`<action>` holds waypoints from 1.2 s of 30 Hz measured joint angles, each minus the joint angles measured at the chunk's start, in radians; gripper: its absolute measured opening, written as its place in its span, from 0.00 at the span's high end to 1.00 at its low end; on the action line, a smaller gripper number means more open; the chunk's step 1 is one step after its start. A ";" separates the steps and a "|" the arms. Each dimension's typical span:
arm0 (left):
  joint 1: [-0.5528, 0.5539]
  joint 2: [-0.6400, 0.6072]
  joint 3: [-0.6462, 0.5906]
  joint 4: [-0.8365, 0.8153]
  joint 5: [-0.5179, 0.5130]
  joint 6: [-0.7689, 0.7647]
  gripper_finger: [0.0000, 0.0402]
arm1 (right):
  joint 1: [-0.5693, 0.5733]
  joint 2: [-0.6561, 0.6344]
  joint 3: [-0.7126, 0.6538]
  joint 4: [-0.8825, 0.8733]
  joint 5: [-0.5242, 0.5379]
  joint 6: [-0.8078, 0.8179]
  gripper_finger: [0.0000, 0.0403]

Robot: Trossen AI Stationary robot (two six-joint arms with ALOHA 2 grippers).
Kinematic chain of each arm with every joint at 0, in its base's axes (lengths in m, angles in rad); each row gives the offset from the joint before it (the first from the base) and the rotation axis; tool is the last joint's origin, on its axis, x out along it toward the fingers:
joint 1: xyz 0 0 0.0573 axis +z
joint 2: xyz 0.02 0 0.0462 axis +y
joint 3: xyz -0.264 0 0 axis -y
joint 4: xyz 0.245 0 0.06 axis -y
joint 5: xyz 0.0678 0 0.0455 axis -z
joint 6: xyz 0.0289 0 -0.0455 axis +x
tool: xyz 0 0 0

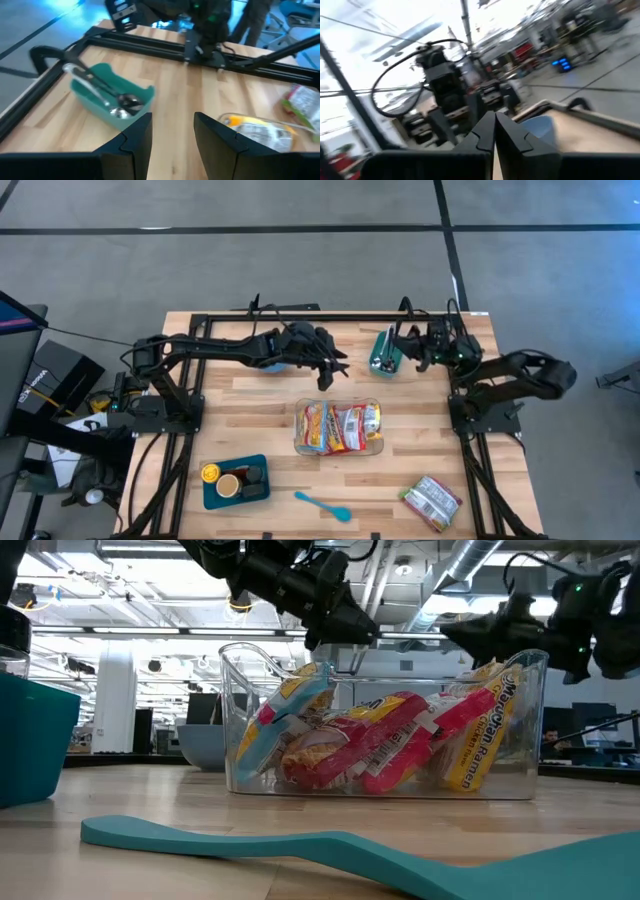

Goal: Pick & Place Food Item
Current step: Put the blue baby spoon into the blue bin

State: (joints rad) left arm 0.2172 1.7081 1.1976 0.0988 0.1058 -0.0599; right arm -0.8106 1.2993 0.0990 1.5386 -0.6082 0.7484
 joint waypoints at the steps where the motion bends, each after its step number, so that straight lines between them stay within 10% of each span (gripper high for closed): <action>1: -0.010 0.000 0.000 0.001 0.000 0.001 0.65 | 0.014 -0.017 0.000 -0.012 -0.009 0.011 0.98; 36: -0.544 0.000 0.000 -0.009 0.000 0.034 0.65 | 0.208 -0.155 0.000 -0.342 0.007 -0.078 1.00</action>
State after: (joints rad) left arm -0.3271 1.7081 1.1976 0.0898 0.1062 -0.0261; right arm -0.6025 1.1442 0.0990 1.1965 -0.6010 0.6704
